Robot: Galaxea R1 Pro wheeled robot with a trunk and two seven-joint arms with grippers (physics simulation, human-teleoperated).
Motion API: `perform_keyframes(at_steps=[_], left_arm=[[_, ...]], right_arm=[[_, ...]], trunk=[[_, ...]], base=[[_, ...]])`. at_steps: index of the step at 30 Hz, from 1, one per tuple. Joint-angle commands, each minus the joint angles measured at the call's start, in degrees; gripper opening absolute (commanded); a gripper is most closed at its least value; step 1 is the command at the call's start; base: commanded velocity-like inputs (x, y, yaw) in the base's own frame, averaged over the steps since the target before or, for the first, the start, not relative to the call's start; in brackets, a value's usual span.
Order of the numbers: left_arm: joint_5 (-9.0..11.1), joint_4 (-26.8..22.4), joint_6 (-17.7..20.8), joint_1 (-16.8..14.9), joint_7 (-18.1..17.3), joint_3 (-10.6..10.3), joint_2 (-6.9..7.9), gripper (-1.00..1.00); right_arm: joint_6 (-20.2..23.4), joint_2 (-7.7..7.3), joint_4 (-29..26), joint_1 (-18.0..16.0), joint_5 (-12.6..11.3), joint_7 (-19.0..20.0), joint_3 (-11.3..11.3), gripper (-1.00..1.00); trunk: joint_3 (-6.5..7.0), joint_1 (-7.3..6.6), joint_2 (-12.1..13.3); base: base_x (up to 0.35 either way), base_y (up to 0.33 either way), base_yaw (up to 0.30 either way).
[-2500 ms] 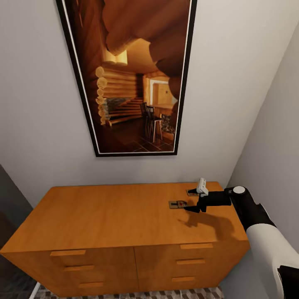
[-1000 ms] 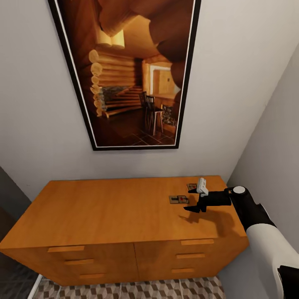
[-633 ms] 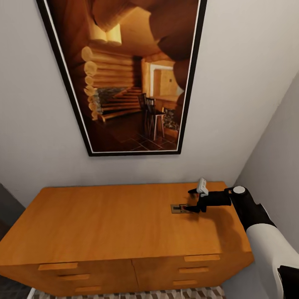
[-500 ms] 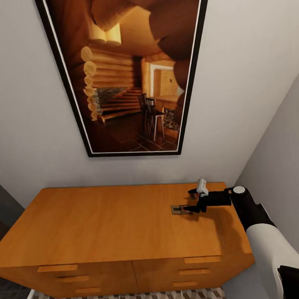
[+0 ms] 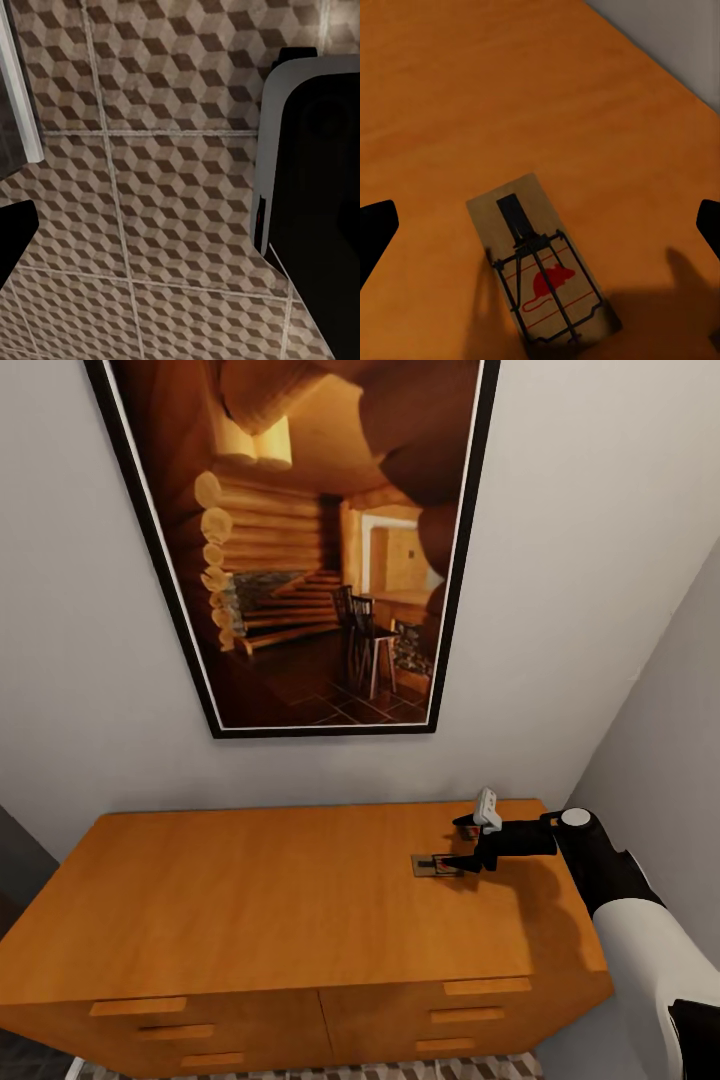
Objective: Take the four mousetraps from the cabinet in the bathroom and place them on the bathroom floor. Make sure all four end up on the same floor surface, and ensure that at least two of them are either under or directly next to the same bathroom sink.
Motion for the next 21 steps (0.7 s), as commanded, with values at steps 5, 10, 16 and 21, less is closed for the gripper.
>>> perform_keyframes(at_steps=[5, 10, 16, 21], left_arm=[[0.58, 0.25, -0.43, -0.06, 0.0, -0.49, -0.03, 1.0], [0.58, 0.25, -0.43, -0.05, 0.0, -0.49, -0.03, 1.0], [0.58, 0.25, -0.43, -0.05, 0.0, -0.49, -0.03, 1.0], [0.58, 0.25, -0.43, -0.05, 0.0, -0.49, -0.03, 1.0]], right_arm=[[0.09, 0.04, -0.05, -0.05, 0.3, 0.29, -0.21, 1.0], [0.09, 0.04, -0.05, -0.05, 0.26, 0.29, -0.21, 1.0], [0.09, 0.04, -0.05, -0.05, 0.25, 0.29, -0.15, 1.0], [0.09, 0.04, -0.05, -0.05, 0.25, 0.29, -0.13, 1.0]], trunk=[[-0.11, 0.03, -0.12], [-0.11, 0.03, -0.12], [-0.11, 0.03, -0.12], [-0.11, 0.03, -0.12]], base=[[0.0, 0.0, 0.0], [0.0, 0.0, 0.0], [0.0, 0.0, 0.0], [0.0, 0.0, 0.0]])
